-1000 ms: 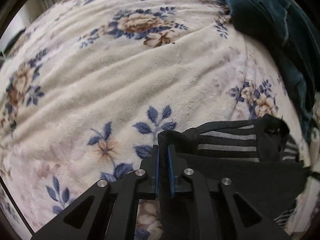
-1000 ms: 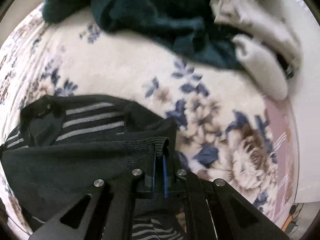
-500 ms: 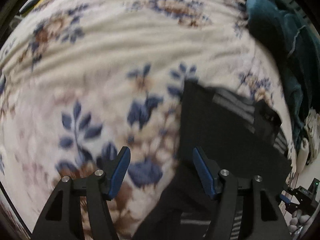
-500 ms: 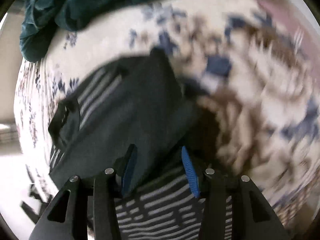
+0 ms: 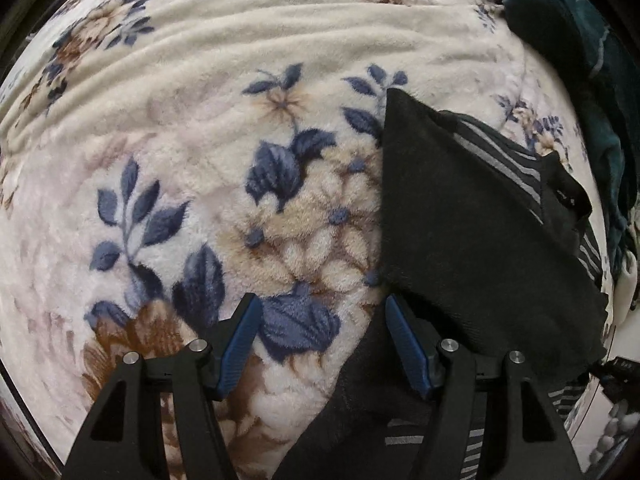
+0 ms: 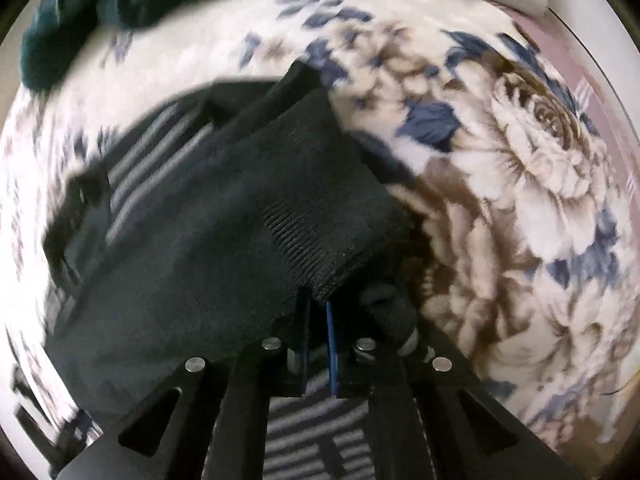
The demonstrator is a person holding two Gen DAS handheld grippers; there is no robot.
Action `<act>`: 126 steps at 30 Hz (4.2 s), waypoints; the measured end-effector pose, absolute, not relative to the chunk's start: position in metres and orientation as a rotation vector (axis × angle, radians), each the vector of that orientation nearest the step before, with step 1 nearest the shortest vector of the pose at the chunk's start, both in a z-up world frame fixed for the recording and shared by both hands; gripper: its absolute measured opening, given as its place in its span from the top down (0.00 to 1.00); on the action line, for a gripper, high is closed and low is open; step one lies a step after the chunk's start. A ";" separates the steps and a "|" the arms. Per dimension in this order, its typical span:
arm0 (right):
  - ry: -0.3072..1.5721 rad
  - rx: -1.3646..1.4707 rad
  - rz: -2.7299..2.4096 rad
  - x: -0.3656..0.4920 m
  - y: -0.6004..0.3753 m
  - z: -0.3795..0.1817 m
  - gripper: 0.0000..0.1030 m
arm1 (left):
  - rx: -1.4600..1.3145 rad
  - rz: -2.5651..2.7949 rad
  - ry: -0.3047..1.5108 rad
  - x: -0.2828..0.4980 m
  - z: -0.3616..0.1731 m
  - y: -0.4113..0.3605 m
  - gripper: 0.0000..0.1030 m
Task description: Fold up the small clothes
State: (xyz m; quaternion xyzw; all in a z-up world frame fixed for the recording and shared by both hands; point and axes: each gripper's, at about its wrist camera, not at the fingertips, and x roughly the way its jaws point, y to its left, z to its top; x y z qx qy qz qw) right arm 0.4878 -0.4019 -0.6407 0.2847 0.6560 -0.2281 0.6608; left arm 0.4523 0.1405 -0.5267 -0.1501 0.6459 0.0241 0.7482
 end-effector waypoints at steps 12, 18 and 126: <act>1.476 0.319 0.331 0.657 -0.164 -0.579 0.55 | -0.320 -0.034 1.323 0.426 -0.523 0.135 0.42; 1.605 -0.066 0.499 0.731 -0.026 -0.648 0.55 | -0.373 -0.082 1.257 0.414 -0.531 0.138 0.86; 1.337 0.833 -0.213 0.496 -0.504 -0.640 0.40 | 0.279 -0.433 1.264 0.516 -0.477 -0.130 0.05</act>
